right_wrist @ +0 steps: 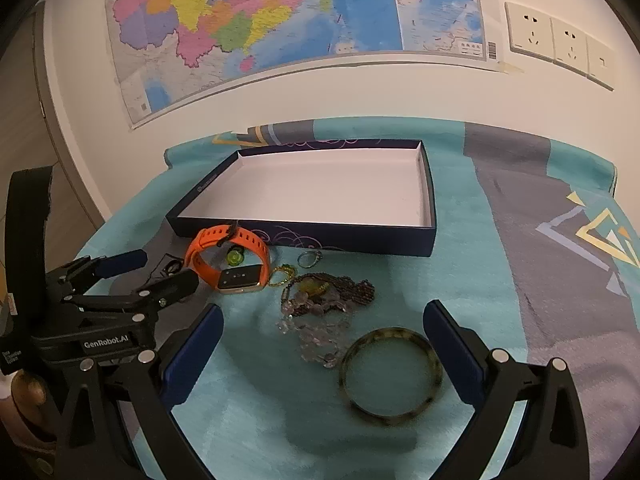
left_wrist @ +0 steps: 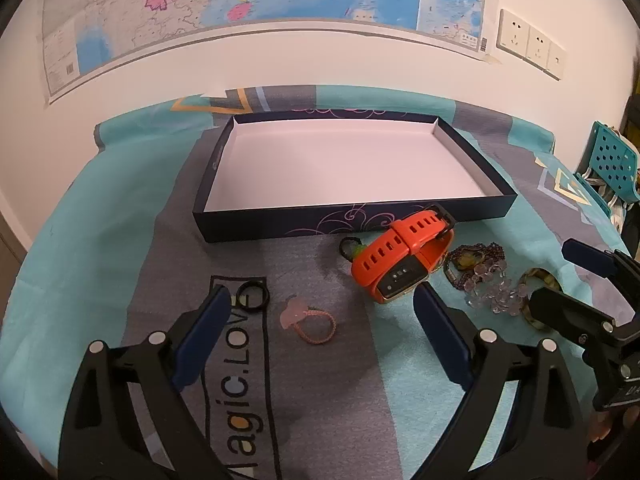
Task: Organize jewelry
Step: 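Move left gripper toward orange watch while right gripper moves toward tortoiseshell bangle, then close left gripper on orange watch strap while right gripper closes on tortoiseshell bangle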
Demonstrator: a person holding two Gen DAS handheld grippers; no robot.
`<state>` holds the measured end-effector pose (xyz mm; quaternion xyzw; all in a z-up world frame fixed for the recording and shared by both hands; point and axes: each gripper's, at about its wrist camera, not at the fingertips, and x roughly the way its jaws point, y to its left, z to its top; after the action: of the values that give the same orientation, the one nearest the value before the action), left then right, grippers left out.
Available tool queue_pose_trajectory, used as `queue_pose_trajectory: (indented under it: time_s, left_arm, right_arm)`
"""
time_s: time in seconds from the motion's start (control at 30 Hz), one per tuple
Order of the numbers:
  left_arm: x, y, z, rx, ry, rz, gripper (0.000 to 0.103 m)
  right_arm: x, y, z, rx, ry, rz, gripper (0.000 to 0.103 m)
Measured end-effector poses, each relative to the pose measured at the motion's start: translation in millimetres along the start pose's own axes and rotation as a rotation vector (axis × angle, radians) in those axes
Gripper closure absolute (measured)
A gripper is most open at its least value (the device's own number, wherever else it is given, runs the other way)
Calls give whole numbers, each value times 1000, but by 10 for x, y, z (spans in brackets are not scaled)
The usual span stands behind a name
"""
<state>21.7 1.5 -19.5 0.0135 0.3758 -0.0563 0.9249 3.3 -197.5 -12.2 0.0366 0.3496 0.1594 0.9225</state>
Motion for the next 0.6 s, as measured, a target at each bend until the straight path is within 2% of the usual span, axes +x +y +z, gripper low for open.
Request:
queue_pose_trajectory:
  time_s: [0.37,0.6]
  left_arm:
    - [19,-26,19,10,7,-12,13]
    - [60,-37,57,19,14,-16,17]
  right_arm:
    - [0,-174,-76,19,30,-51,6]
    - [6,-325,-126,29,54,-90,6]
